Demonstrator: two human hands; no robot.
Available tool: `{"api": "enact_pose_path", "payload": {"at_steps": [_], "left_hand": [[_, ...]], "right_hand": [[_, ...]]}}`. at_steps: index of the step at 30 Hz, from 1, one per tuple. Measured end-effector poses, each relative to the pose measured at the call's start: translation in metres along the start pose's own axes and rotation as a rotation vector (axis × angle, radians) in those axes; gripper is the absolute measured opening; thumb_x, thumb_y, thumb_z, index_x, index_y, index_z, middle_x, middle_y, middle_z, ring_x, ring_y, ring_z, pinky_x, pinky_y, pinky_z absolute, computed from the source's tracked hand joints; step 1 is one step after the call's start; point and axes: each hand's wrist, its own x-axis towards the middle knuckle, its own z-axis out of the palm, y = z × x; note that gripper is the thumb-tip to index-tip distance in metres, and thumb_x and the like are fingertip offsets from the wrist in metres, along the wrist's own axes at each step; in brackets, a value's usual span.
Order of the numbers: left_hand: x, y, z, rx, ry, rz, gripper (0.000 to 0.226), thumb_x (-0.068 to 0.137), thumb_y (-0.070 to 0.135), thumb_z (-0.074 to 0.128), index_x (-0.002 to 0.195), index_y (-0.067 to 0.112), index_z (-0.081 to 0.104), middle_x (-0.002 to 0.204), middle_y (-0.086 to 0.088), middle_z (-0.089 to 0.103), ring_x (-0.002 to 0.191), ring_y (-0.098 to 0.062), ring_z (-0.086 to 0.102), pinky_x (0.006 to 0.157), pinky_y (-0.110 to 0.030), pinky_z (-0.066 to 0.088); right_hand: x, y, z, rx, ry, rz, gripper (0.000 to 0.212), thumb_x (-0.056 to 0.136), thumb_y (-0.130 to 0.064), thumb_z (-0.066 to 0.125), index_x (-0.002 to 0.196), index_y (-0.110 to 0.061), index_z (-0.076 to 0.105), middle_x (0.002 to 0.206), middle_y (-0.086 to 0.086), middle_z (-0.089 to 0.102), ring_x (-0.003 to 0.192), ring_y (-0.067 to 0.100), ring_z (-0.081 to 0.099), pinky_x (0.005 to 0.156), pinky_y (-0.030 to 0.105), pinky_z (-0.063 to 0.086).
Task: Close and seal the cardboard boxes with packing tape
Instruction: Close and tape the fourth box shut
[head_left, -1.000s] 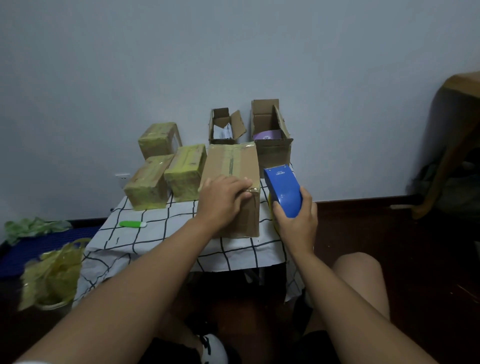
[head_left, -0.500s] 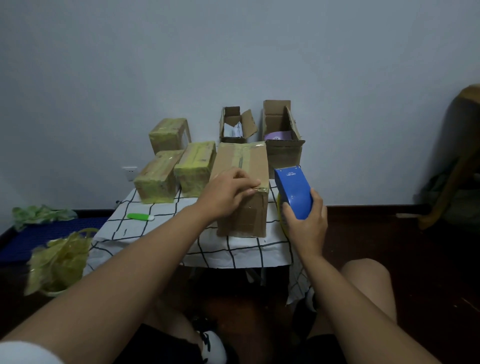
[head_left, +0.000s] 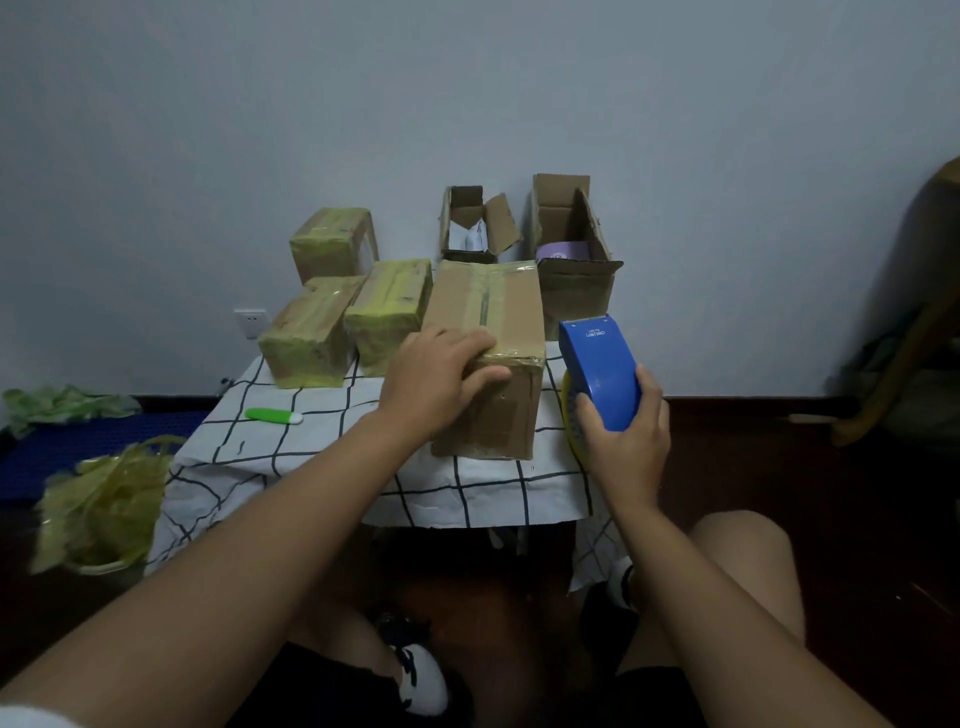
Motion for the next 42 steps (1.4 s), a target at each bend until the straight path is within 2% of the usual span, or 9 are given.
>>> {"api": "enact_pose_path", "payload": {"at_steps": [4,8,11,14,19,27,32,38,42], "left_hand": [[-0.002,-0.018,0.002,-0.108,-0.014,-0.030,0.056,0.093,0.063,0.030,0.130,0.036,0.060,0.136,0.003,0.057,0.122,-0.026,0.043,0.099,-0.045,0.036],[-0.006,-0.020,0.004,-0.292,0.043,-0.112,0.053,0.089,0.046,0.063,0.134,0.018,0.057,0.121,-0.005,0.061,0.110,-0.023,0.047,0.089,-0.038,0.045],[-0.008,-0.031,0.006,-0.305,0.022,-0.008,0.052,0.085,0.045,0.067,0.127,0.016,0.060,0.137,-0.002,0.055,0.118,-0.019,0.044,0.098,-0.043,0.044],[-0.012,-0.043,0.009,-0.494,0.070,-0.086,0.046,0.085,0.047,0.069,0.118,0.015,0.064,0.147,-0.004,0.039,0.127,-0.010,0.036,0.104,-0.031,0.035],[-0.015,-0.047,0.022,-0.576,0.163,-0.134,0.046,0.083,0.055,0.056,0.110,0.020,0.069,0.125,0.006,0.045,0.124,-0.022,0.046,0.103,-0.039,0.040],[-0.023,-0.060,0.021,-0.760,0.085,-0.129,0.028,0.095,0.036,0.059,0.123,0.032,0.061,0.130,0.020,0.045,0.125,0.006,0.044,0.104,-0.027,0.043],[-0.023,-0.055,0.014,-0.786,0.040,-0.168,0.036,0.097,0.016,0.058,0.133,0.023,0.056,0.137,0.007,0.044,0.126,0.001,0.042,0.099,-0.006,0.037],[-0.036,-0.050,0.002,-1.137,-0.042,-0.316,0.040,0.100,0.007,0.050,0.133,0.030,0.046,0.142,0.017,0.042,0.120,0.020,0.044,0.108,-0.025,0.040],[-0.042,-0.033,0.011,-1.126,0.172,-0.588,0.027,0.096,0.018,0.061,0.118,0.025,0.048,0.123,0.008,0.054,0.105,0.011,0.054,0.104,-0.038,0.047]], "right_hand": [[0.002,0.002,0.001,-0.006,0.005,0.001,0.070,0.086,-0.031,0.075,0.146,-0.020,0.039,0.120,-0.003,0.040,0.100,0.009,0.044,0.072,0.012,0.035],[0.001,0.004,0.003,-0.011,0.021,0.006,0.071,0.086,-0.031,0.075,0.147,-0.020,0.039,0.123,-0.003,0.041,0.102,0.009,0.044,0.076,0.016,0.037],[0.001,0.003,0.004,-0.020,0.034,0.005,0.071,0.086,-0.031,0.075,0.147,-0.021,0.039,0.128,0.001,0.045,0.103,0.007,0.044,0.077,0.013,0.037],[0.001,0.000,0.006,-0.027,0.057,0.005,0.071,0.085,-0.029,0.076,0.146,-0.019,0.042,0.132,0.007,0.047,0.104,0.007,0.043,0.084,0.024,0.039],[0.000,0.003,0.010,-0.042,0.093,-0.005,0.072,0.084,-0.028,0.077,0.145,-0.018,0.042,0.135,0.008,0.047,0.109,0.007,0.043,0.087,0.027,0.040],[0.000,0.002,0.012,-0.067,0.094,-0.011,0.071,0.085,-0.031,0.076,0.145,-0.020,0.040,0.133,0.006,0.047,0.109,0.007,0.043,0.088,0.029,0.042],[-0.003,-0.001,0.010,-0.058,0.094,-0.002,0.070,0.085,-0.030,0.076,0.145,-0.020,0.040,0.131,0.004,0.047,0.108,0.008,0.043,0.090,0.033,0.045],[-0.005,-0.005,0.008,-0.051,0.068,0.001,0.070,0.085,-0.030,0.075,0.145,-0.020,0.039,0.131,0.008,0.047,0.106,0.010,0.044,0.084,0.031,0.041],[-0.005,-0.005,0.006,-0.046,0.059,0.001,0.071,0.085,-0.030,0.075,0.145,-0.019,0.040,0.132,0.009,0.047,0.107,0.011,0.044,0.085,0.031,0.041]]}}
